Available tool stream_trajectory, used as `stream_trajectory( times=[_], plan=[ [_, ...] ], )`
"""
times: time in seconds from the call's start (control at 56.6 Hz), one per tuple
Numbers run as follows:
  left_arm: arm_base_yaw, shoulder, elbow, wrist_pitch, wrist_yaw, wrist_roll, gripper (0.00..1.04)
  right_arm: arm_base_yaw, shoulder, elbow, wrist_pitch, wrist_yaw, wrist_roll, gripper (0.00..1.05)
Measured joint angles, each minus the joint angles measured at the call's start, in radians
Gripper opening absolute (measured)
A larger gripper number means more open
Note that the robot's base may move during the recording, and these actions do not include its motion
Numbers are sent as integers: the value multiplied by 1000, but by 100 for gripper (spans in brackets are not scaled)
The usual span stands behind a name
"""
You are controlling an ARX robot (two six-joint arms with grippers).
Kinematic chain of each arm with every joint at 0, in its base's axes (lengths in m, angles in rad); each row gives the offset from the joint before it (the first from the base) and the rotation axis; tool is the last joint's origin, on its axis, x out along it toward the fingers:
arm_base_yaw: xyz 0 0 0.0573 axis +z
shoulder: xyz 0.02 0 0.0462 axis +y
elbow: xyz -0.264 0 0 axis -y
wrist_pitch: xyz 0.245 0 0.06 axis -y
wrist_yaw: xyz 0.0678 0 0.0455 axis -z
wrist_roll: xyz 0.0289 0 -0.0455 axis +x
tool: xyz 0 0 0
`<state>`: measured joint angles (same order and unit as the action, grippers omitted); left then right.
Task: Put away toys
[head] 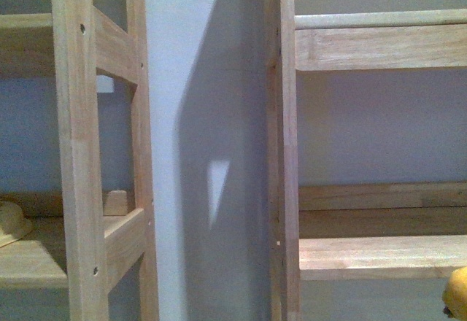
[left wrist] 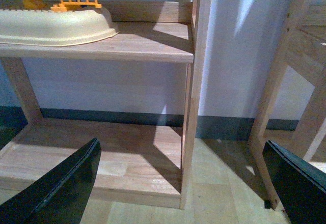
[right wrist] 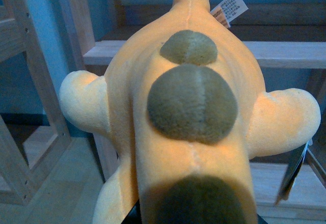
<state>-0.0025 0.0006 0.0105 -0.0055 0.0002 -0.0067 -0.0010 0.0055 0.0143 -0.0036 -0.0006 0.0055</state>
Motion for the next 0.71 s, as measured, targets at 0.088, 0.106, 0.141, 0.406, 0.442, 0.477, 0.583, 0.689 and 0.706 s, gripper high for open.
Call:
stream_trajectory(
  times=[0.088,0.106,0.141,0.406,0.442,0.477,0.583,0.689,0.706],
  plan=[
    [0,0,0,0,0,0,98,0,0,0,0,0,0,7],
    [0,0,0,0,0,0,98,0,0,0,0,0,0,7],
    [0,0,0,0,0,0,98,0,0,0,0,0,0,7],
    [0,1,0,0,0,0,98,73,27,1,0,198,80,7],
    [0,1,0,0,0,0,98,91,39,2,4,240,87,7],
    [0,1,0,0,0,0,98,108,52,5,13,280,86,7],
    [0,1,0,0,0,0,98,155,100,46,49,352,70,7],
    [0,1,0,0,0,0,98,211,153,122,111,412,15,7],
    [0,1,0,0,0,0,98,224,166,142,123,427,1,7]
  ],
)
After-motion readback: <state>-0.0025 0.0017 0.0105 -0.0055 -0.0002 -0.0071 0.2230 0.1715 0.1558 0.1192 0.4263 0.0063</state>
